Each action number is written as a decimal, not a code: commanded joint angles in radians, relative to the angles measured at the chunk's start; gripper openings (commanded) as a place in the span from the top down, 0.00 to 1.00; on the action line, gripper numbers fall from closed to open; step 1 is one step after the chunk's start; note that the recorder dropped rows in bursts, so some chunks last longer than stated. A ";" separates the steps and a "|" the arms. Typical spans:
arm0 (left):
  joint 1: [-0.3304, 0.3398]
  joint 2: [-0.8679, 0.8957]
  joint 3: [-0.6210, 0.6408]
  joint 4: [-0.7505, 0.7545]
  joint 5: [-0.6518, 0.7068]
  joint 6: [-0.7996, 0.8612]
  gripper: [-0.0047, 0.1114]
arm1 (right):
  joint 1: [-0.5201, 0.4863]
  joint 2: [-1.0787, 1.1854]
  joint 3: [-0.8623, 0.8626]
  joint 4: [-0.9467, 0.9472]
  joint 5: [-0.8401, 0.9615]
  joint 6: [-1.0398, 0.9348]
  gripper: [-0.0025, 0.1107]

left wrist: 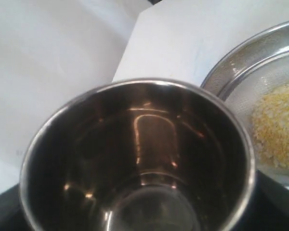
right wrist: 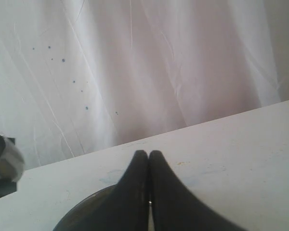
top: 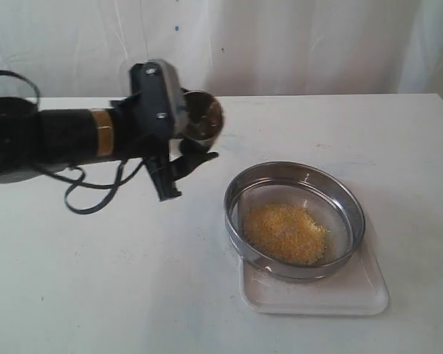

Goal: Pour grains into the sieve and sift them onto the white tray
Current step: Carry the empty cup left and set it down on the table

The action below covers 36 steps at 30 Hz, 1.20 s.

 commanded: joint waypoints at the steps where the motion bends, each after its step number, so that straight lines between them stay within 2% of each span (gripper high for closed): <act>1: 0.167 -0.046 0.186 -0.264 -0.200 -0.049 0.96 | -0.004 0.001 0.002 -0.004 -0.006 -0.001 0.98; 3: 0.237 -0.028 0.251 -0.355 -0.218 -0.067 0.96 | -0.004 0.001 0.002 -0.004 -0.006 -0.001 0.98; 5: 0.292 0.005 0.294 -0.373 -0.232 -0.072 0.96 | -0.004 0.001 0.002 -0.004 -0.006 -0.001 0.98; 9: 0.339 0.079 0.336 -0.348 -0.403 -0.070 0.96 | -0.004 0.001 0.002 -0.004 -0.006 -0.001 0.98; 12: 0.341 0.145 0.325 -0.340 -0.482 -0.038 0.96 | -0.004 0.001 0.002 -0.004 -0.006 -0.001 0.98; 18: 0.341 0.273 0.255 -0.280 -0.493 -0.038 0.96 | -0.004 0.001 0.002 -0.004 -0.006 -0.001 0.98; 25: 0.341 0.410 0.152 -0.280 -0.489 -0.044 0.96 | -0.004 0.001 0.002 -0.004 -0.006 -0.001 0.98; 33: 0.341 0.492 0.104 -0.281 -0.441 -0.046 0.96 | -0.004 0.001 0.002 -0.004 -0.006 -0.001 0.98; 36: 0.341 0.494 0.104 -0.273 -0.445 -0.046 0.87 | -0.004 0.001 0.002 -0.004 -0.006 -0.001 0.98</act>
